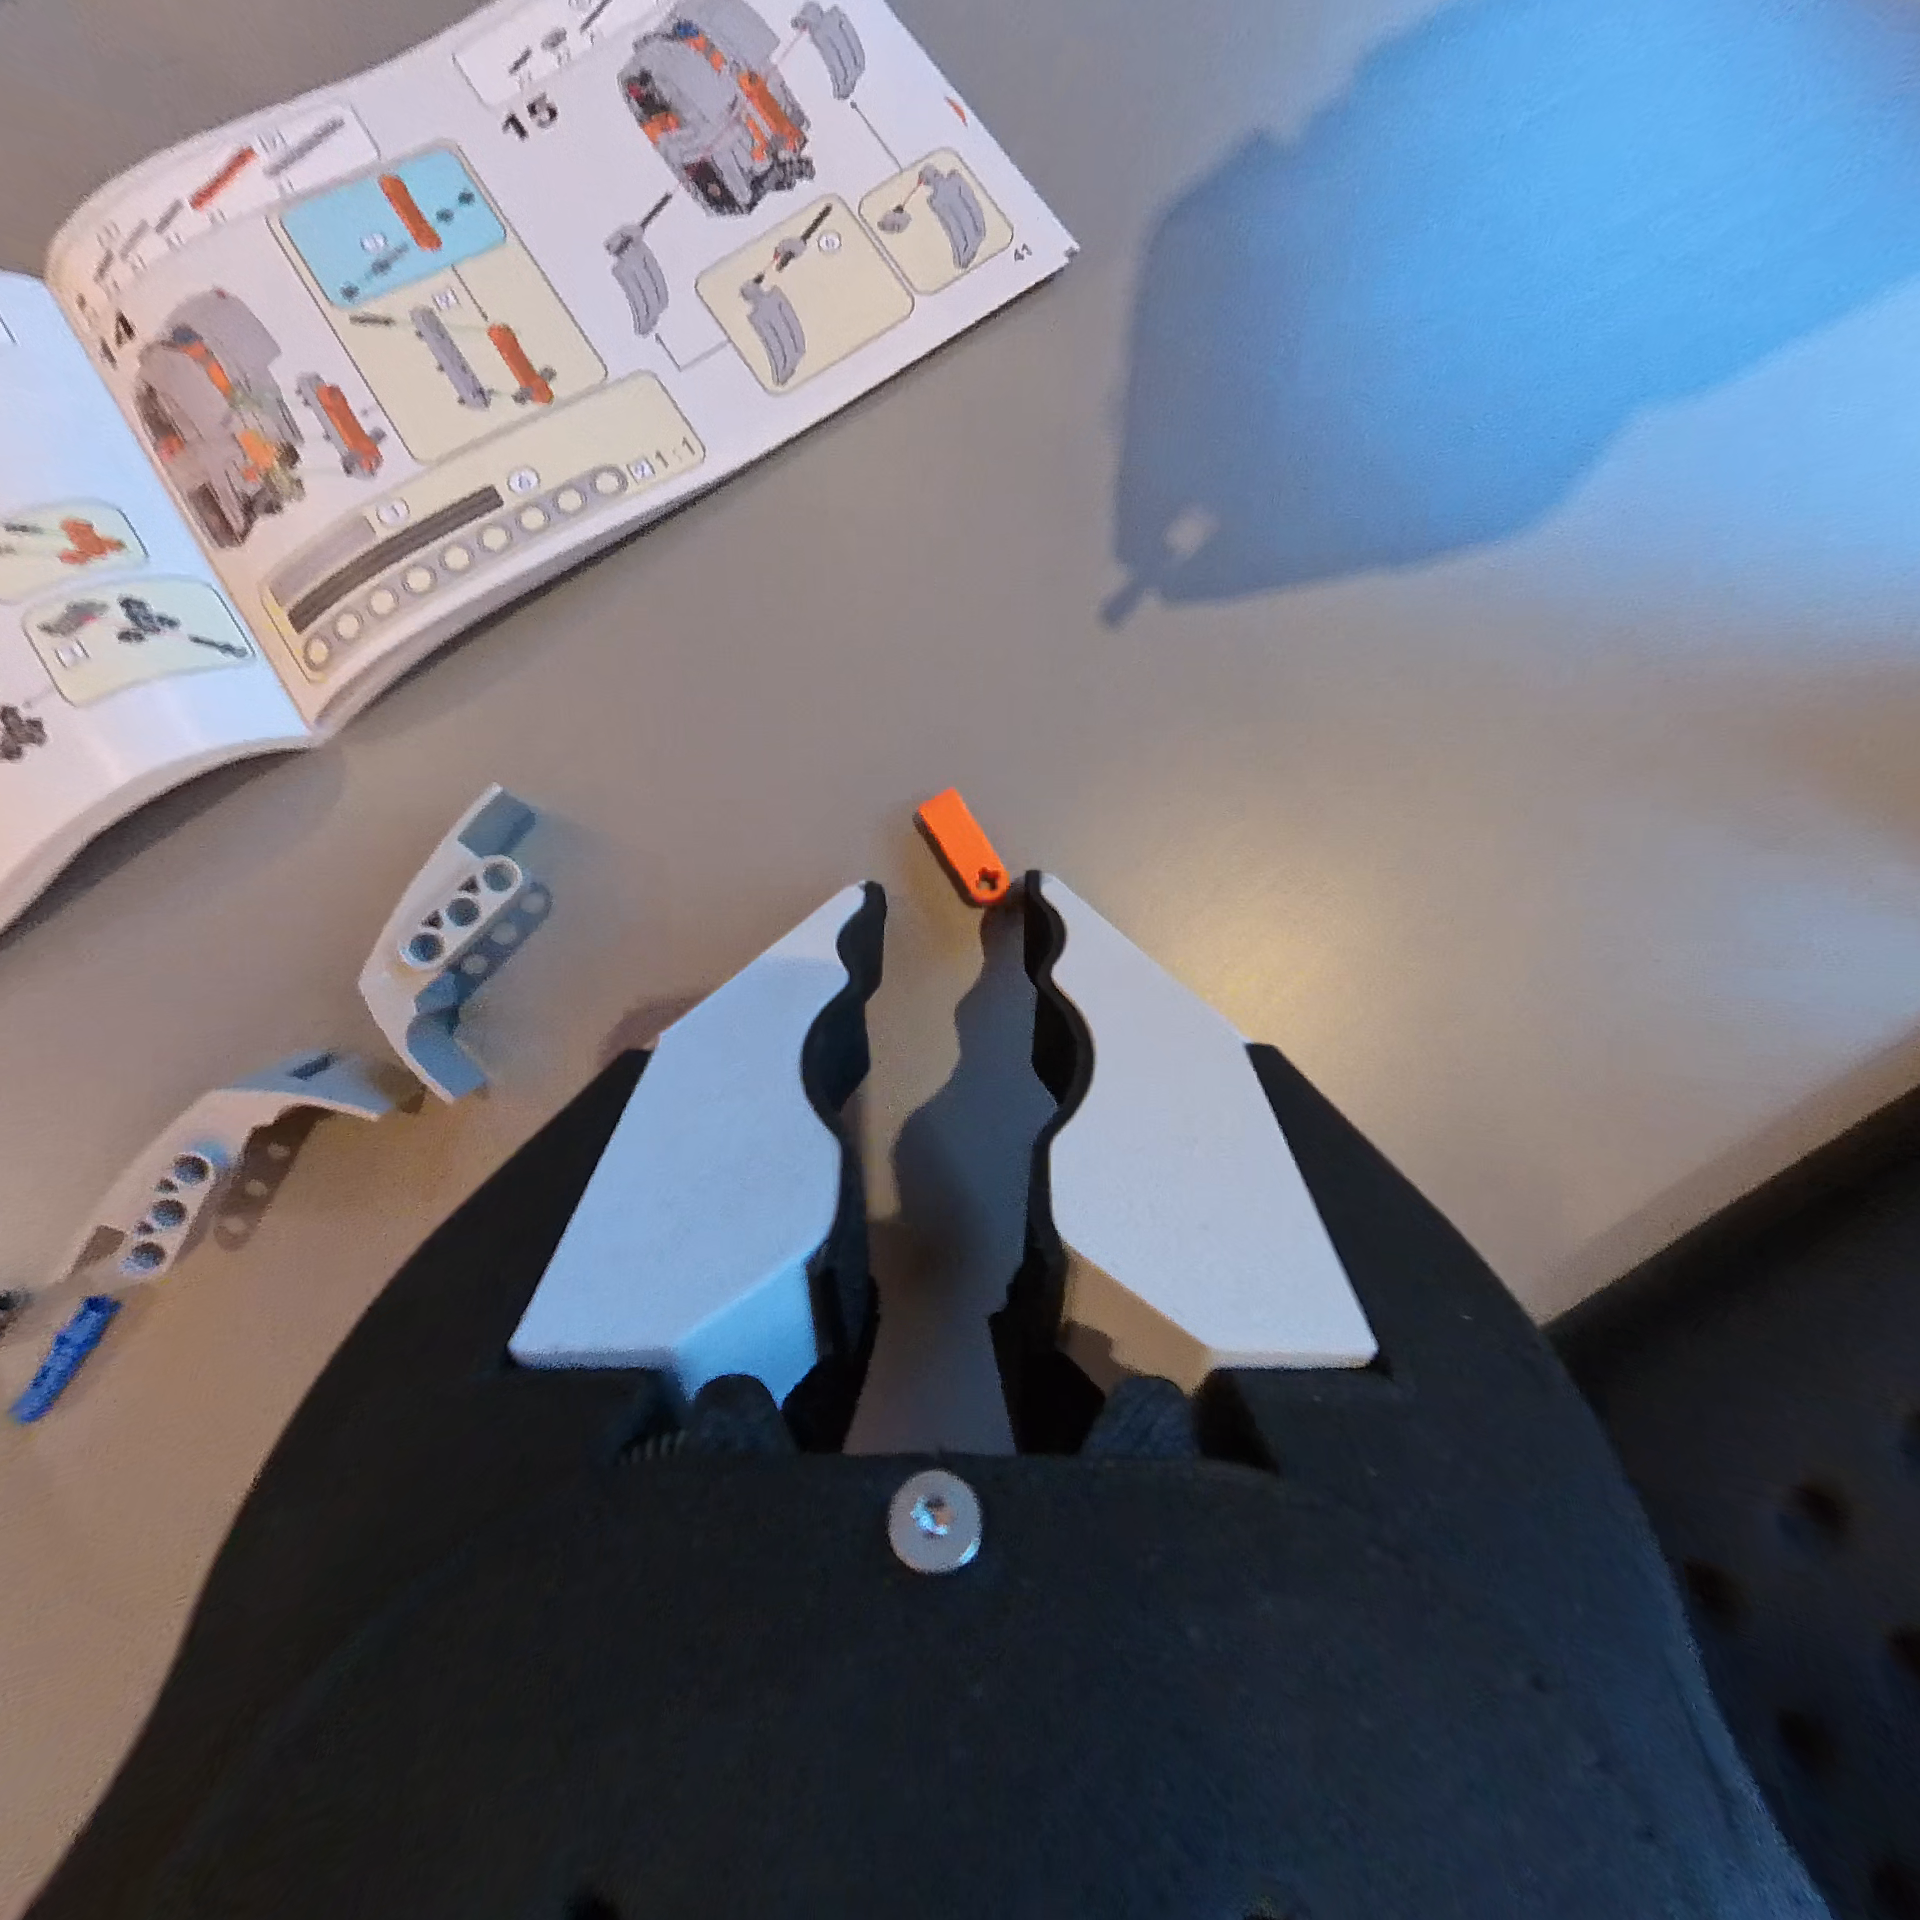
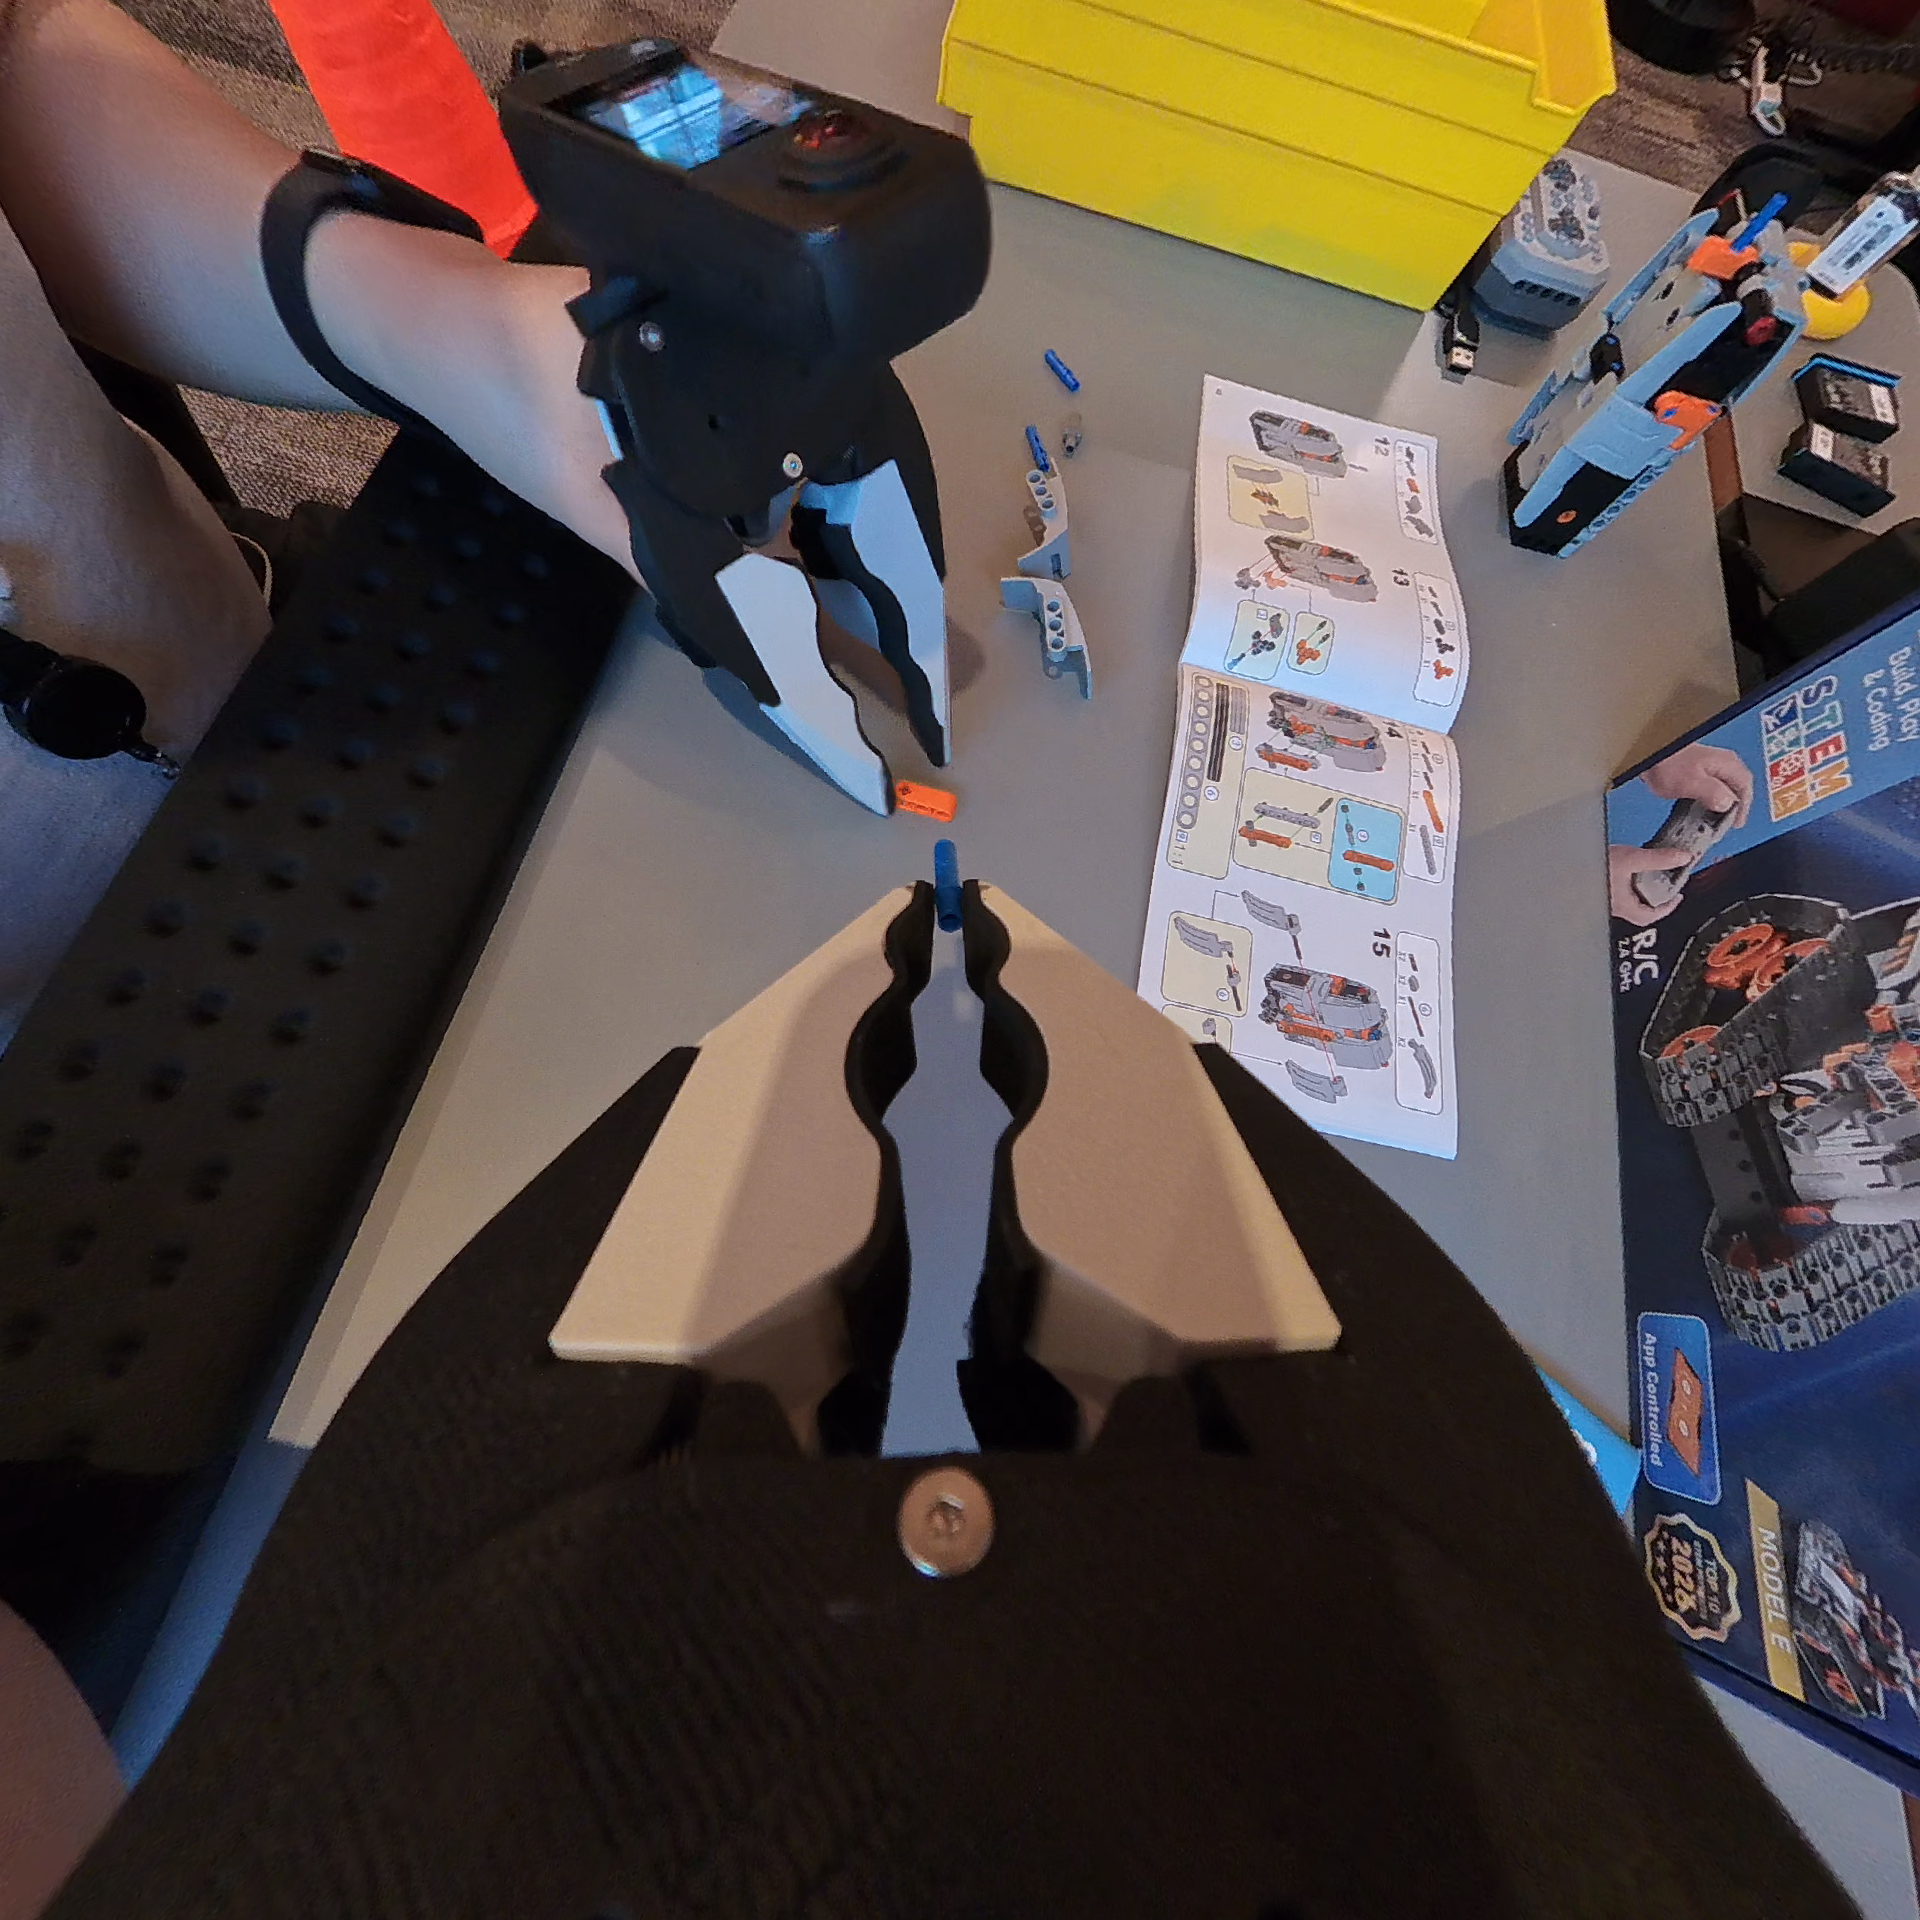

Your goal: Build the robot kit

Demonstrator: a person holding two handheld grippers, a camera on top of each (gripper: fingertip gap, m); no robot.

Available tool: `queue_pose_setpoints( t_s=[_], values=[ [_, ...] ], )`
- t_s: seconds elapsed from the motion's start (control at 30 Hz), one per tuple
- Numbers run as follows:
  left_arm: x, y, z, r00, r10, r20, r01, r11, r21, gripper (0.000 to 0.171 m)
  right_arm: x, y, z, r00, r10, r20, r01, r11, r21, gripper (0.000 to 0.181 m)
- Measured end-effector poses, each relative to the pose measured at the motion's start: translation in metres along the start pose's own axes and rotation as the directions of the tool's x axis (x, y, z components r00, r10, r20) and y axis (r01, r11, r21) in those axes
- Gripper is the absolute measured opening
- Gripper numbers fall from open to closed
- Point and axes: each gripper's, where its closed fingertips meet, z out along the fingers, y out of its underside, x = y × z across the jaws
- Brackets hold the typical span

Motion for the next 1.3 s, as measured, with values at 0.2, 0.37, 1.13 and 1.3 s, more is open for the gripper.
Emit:
queue_pose_setpoints(
  t_s=[0.2, 0.37, 1.13, 1.3],
  values=[
    [0.002, -0.002, 0.001, 1.000, 0.000, -0.028, -0.001, 1.000, -0.014, 0.025, -0.001, 0.000, 0.000, 1.000, -0.002, -0.001, 0.002, 1.000, -0.007, 0.004],
    [0.001, -0.004, 0.004, 1.000, -0.001, 0.003, 0.002, 0.999, -0.038, 0.021, 0.000, 0.002, 0.000, 1.000, 0.001, -0.005, -0.001, 1.000, -0.011, 0.004],
    [-0.006, -0.021, -0.033, 0.412, 0.781, 0.469, -0.894, 0.447, 0.040, 0.006, -0.016, 0.007, 0.054, 0.986, 0.077, 0.148, -0.072, 0.997, -0.040, 0.004],
    [-0.002, -0.024, -0.028, 0.210, 0.863, 0.460, -0.972, 0.236, 0.001, 0.005, -0.013, 0.015, 0.076, 0.986, 0.111, 0.124, -0.101, 0.991, -0.088, 0.004]
  ],
)
